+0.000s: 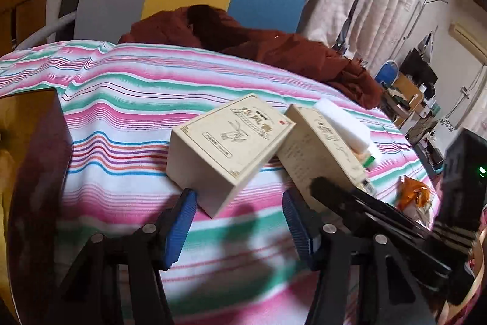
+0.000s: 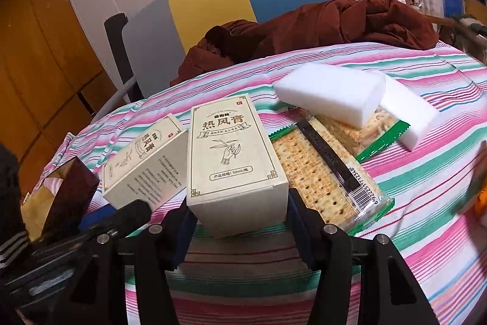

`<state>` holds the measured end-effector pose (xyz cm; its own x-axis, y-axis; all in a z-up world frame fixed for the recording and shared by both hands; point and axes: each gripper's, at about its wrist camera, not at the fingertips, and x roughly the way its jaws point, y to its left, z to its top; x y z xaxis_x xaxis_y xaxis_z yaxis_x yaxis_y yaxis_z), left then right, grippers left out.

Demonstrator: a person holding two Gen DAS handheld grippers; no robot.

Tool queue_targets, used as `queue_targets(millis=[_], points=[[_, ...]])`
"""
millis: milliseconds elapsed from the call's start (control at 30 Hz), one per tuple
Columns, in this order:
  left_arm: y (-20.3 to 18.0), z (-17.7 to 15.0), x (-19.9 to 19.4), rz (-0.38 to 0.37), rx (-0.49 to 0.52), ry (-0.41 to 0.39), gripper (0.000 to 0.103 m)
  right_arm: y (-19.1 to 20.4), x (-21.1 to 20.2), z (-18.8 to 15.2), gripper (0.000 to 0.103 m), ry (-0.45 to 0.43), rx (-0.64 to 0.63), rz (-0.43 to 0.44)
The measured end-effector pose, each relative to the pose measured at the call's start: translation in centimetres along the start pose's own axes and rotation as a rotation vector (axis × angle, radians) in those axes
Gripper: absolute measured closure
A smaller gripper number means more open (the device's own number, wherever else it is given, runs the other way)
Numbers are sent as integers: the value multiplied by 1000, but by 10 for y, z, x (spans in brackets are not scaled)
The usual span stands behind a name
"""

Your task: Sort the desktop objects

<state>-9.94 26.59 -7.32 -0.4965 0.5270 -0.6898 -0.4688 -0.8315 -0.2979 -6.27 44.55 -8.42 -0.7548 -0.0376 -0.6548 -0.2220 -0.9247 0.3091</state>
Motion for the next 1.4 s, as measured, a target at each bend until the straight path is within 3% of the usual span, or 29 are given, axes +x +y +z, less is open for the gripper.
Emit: queue_targets(millis=[67, 167, 233, 367, 500, 633, 733, 800, 967, 1100, 1233, 1400], points=[[-8, 1, -2, 96, 46, -9, 41, 0, 0, 0, 46, -1, 3, 0], [-18, 11, 5, 316, 138, 16, 39, -3, -2, 0, 46, -8, 18, -3], [-19, 18, 15, 349, 174, 66, 39, -6, -4, 0, 46, -15, 35, -10], [-14, 25, 18, 366, 137, 82, 39, -9, -5, 0, 46, -21, 49, -4], [-12, 23, 16, 275, 109, 82, 39, -10, -6, 0, 46, -23, 53, 0], [-9, 18, 20, 101, 38, 148, 39, -11, -6, 0, 46, -23, 56, 4], [-7, 18, -4, 159, -6, 5, 40, -13, -7, 0, 46, -27, 68, 14], [-1, 25, -12, 133, -45, -49, 40, -14, -7, 0, 46, -27, 69, 15], [20, 53, -13, 92, -225, -109, 39, -13, -7, 0, 46, -25, 64, 11], [37, 73, 6, 153, -287, -67, 39, -12, -6, -1, 46, -23, 61, 8], [47, 70, 28, 72, -336, 45, 39, -13, -7, -1, 46, -21, 63, 12], [31, 37, 17, -53, -333, 119, 40, -14, -6, 0, 46, -19, 65, 15]])
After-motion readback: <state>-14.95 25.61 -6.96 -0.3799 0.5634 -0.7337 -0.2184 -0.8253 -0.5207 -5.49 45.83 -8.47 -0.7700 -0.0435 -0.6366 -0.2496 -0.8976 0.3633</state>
